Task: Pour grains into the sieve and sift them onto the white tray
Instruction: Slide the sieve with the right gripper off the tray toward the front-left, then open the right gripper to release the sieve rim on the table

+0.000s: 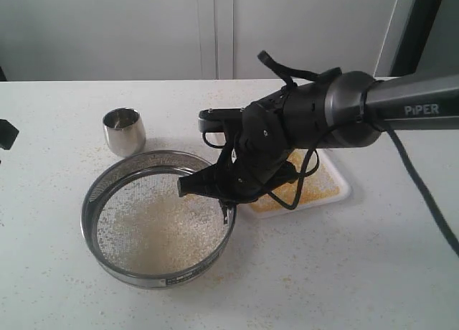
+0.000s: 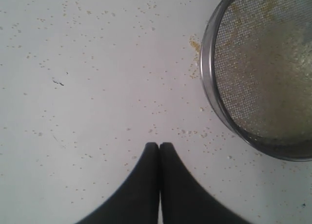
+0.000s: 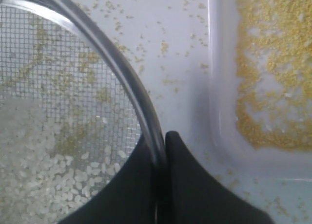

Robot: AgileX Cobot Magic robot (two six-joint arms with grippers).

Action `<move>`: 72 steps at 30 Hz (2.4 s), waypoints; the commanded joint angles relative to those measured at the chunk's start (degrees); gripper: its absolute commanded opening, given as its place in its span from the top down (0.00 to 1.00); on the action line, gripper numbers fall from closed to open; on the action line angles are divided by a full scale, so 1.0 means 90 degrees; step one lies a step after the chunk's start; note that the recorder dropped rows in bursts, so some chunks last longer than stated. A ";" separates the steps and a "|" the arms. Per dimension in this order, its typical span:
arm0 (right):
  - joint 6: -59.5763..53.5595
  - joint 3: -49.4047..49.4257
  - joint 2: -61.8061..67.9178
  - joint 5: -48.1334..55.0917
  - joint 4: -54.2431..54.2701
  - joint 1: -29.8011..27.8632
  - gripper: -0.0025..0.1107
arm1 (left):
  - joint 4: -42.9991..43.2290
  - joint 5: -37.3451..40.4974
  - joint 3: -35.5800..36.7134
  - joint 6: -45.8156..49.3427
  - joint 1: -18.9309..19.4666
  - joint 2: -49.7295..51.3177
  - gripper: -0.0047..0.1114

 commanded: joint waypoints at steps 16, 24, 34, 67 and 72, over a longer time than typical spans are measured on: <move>0.0069 -0.0017 0.0444 -0.0387 0.0209 -0.0005 0.86 | 0.0002 0.0059 0.0052 -0.0011 0.0009 -0.0071 0.96; 0.0083 -0.0017 0.0444 -0.0362 0.0226 -0.0005 0.73 | 0.0002 0.0059 0.0052 -0.0011 0.0009 -0.0071 0.96; 0.0178 -0.0017 0.0444 -0.0176 0.0238 -0.0005 0.67 | 0.0002 0.0059 0.0052 -0.0011 0.0009 -0.0071 0.96; 0.0300 -0.0029 -0.1338 0.1459 0.0536 -0.0005 0.86 | 0.0002 0.0059 0.0052 -0.0011 0.0009 -0.0071 0.96; -0.0054 -0.0029 -0.1382 0.1667 0.0524 -0.0016 0.98 | 0.0002 0.0059 0.0052 -0.0011 0.0009 -0.0071 0.96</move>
